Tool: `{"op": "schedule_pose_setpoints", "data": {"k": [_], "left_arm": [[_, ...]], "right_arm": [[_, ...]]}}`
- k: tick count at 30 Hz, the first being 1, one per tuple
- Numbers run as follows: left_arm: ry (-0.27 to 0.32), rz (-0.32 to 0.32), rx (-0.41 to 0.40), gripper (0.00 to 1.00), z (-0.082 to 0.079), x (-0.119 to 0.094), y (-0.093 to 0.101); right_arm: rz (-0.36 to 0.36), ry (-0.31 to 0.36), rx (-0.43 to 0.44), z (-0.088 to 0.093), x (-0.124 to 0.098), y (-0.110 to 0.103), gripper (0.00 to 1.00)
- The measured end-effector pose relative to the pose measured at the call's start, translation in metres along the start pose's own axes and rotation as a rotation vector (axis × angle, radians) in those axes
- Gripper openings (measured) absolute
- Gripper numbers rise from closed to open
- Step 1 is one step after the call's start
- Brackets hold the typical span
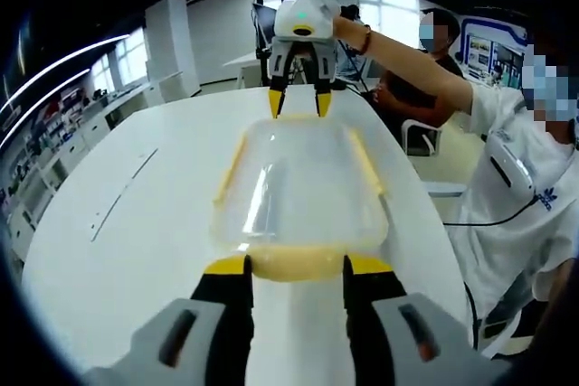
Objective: Snap each plastic latch of the storage box into its locked position after aligning the lid with the box until every specified latch is closed and the lid sits flush.
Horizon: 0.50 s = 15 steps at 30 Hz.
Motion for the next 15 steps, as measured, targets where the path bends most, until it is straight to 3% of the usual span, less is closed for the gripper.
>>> {"op": "schedule_pose_setpoints", "data": {"k": [5, 7, 9, 15], "left_arm": [[0.01, -0.002, 0.006, 0.38, -0.001, -0.001, -0.001], [0.011, -0.004, 0.01, 0.46, -0.001, 0.0, 0.0], [-0.005, -0.026, 0.012, 0.57, 0.0, -0.002, -0.004], [0.014, -0.047, 0.01, 0.68, -0.005, -0.007, -0.005]], "right_arm": [[0.017, 0.027, -0.006, 0.001, -0.001, 0.001, 0.39], [0.042, 0.036, 0.002, 0.002, -0.001, 0.006, 0.5], [0.116, 0.067, -0.013, 0.0, 0.0, 0.016, 0.64], [0.13, 0.11, 0.033, 0.001, -0.004, 0.016, 0.77]]}}
Point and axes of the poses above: the point that each gripper's makers call its tool centre point, and the gripper's own axes: x roughly forward along the fingers, y roughly to its right, z roughly out of its underside, the point moved 2 cm from there along -x, roughly backward along the fingers, and after that the axes turned 9 degrees about z, right-handed, at the moved point
